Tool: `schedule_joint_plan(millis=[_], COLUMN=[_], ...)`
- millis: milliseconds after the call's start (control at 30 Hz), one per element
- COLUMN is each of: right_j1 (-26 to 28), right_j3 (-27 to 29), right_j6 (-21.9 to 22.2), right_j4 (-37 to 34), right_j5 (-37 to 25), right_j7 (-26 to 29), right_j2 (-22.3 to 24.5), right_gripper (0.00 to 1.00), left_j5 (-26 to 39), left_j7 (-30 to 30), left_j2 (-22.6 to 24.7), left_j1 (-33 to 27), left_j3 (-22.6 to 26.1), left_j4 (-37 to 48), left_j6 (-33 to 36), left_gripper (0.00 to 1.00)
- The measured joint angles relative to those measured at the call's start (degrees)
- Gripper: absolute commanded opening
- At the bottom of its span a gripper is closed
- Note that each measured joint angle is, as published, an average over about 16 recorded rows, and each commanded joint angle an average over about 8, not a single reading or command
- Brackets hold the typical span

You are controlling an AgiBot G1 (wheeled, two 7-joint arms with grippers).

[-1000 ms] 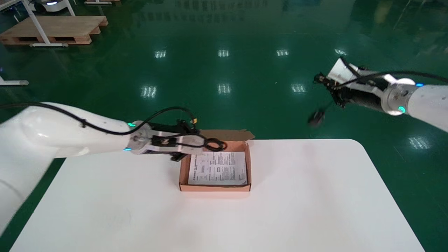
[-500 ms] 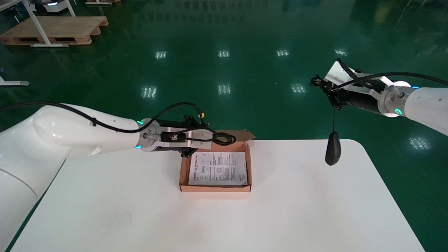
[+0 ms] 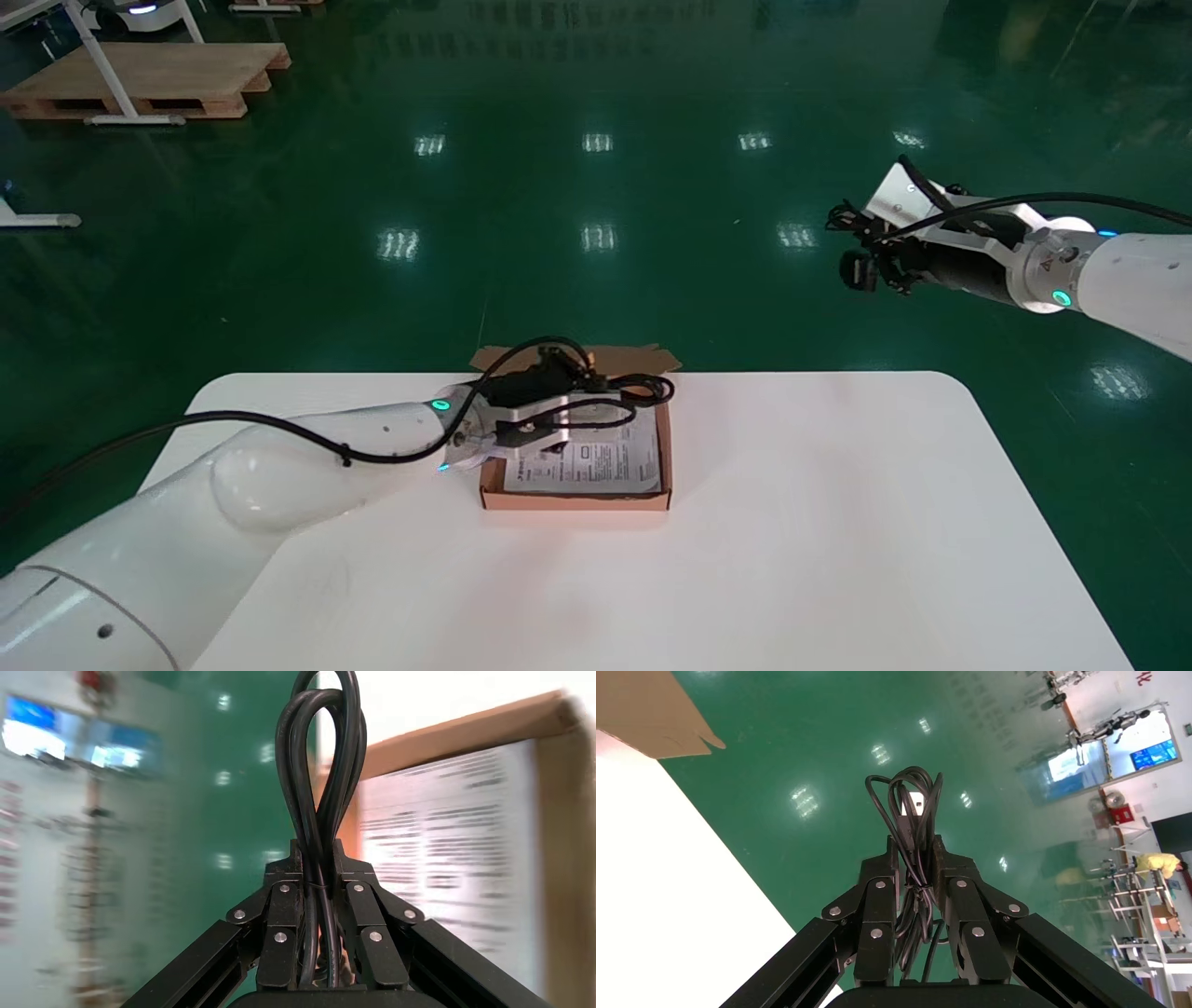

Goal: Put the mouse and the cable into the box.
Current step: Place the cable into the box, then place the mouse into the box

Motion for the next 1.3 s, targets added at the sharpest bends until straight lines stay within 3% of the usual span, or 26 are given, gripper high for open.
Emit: schedule_joint_plan(millis=[267, 333, 367, 567, 633, 1300], right_j1=[0.0, 0.0, 0.0, 0.0, 0.0, 0.0], right_j3=[0.0, 0.0, 0.0, 0.0, 0.0, 0.0], right_j6=[0.0, 0.0, 0.0, 0.0, 0.0, 0.0], right_j4=[0.0, 0.0, 0.0, 0.0, -0.1, 0.0], right_j5=[0.0, 0.0, 0.0, 0.0, 0.0, 0.0], right_j7=[0.0, 0.0, 0.0, 0.0, 0.0, 0.0], right_j2=[0.0, 0.0, 0.0, 0.0, 0.0, 0.0], right_gripper=[0.0, 0.0, 0.0, 0.0, 0.0, 0.0], left_j5=[0.5, 0.4, 0.3, -1.0, -1.3, -1.2], left_j7=[0.1, -0.1, -0.3, -1.6, -1.9, -2.0], left_j2=[0.0, 0.0, 0.0, 0.0, 0.0, -0.4], left_j1=[0.2, 0.0, 0.0, -0.4, -0.5, -0.7], left_j3=[10.7, 12.6, 13.4, 16.8, 17.4, 17.4], left_j4=[-1.2, -1.2, -1.1, -0.4, -0.2, -0.5], left_j6=[-7.0, -7.9, -8.3, -9.6, -9.8, -9.5], left_gripper=[0.0, 0.04, 0.11, 0.85, 1.0, 1.0])
